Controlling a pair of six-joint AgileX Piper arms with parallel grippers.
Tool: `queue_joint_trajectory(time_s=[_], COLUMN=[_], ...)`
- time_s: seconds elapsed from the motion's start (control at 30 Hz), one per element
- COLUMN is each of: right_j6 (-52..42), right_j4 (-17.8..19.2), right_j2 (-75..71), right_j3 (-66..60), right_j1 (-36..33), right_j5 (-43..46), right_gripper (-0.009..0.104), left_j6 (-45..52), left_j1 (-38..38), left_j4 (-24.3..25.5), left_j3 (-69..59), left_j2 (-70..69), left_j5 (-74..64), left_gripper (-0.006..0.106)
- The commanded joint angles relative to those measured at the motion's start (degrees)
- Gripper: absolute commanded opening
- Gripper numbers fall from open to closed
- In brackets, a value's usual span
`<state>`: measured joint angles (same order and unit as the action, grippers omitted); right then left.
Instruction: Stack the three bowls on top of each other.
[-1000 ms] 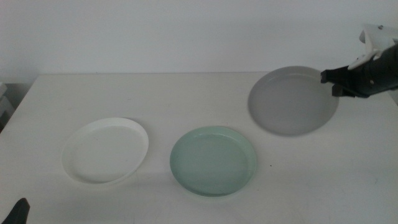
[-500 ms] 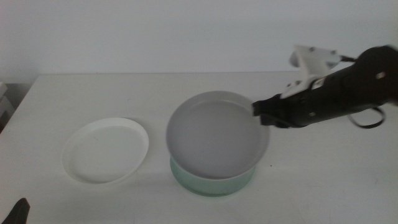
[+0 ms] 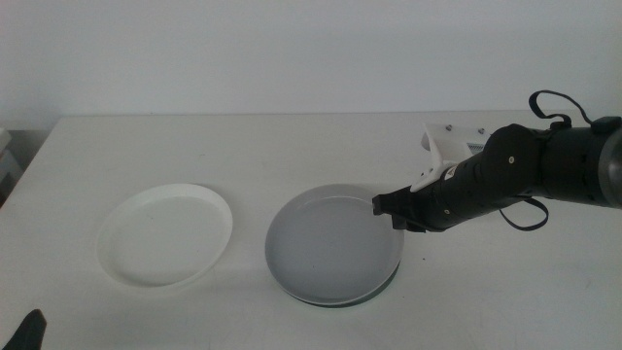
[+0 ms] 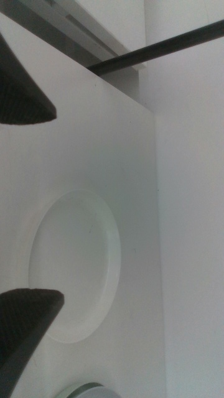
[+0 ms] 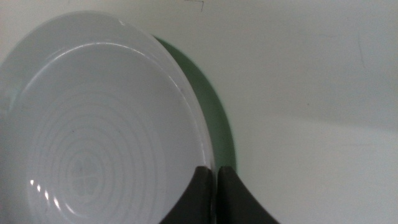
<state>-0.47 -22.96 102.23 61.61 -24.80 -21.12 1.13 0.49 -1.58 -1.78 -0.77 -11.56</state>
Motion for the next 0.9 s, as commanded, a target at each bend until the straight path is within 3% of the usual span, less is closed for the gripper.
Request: queue_joint_trajectory(time_s=[0.0,0.23,0.4,0.73,0.87], right_j6=[-0.3,-0.3,-3.4,-15.4,-17.4], right_j4=[-0.4,-0.3,0.1,0.4,0.6], right_j2=[-2.7,-3.1,-8.7,-32.6,-39.9], right_j3=[1.4,1.4,3.2,4.0,4.0], right_j1=[-0.1,-0.1,0.8,4.2,4.6], right_j5=[3.6,3.6,-1.4,-11.1,-18.1], right_gripper=[0.002,0.028,0.047,0.051,0.058], left_j6=[-0.4,-0.4,-0.4,-0.4,-0.4], left_j1=[0.1,0.1,0.1,0.1,0.1], left_j4=[-0.2,-0.2,-0.2,-0.2,-0.2], left_j3=[0.3,0.3,0.3,0.3,0.3], left_j2=[-0.8,-0.8,-0.8,-0.8,-0.8], left_j5=[4.9,4.9,4.9,4.9,4.9], left_gripper=[0.089,0.089,0.089,0.089,0.089])
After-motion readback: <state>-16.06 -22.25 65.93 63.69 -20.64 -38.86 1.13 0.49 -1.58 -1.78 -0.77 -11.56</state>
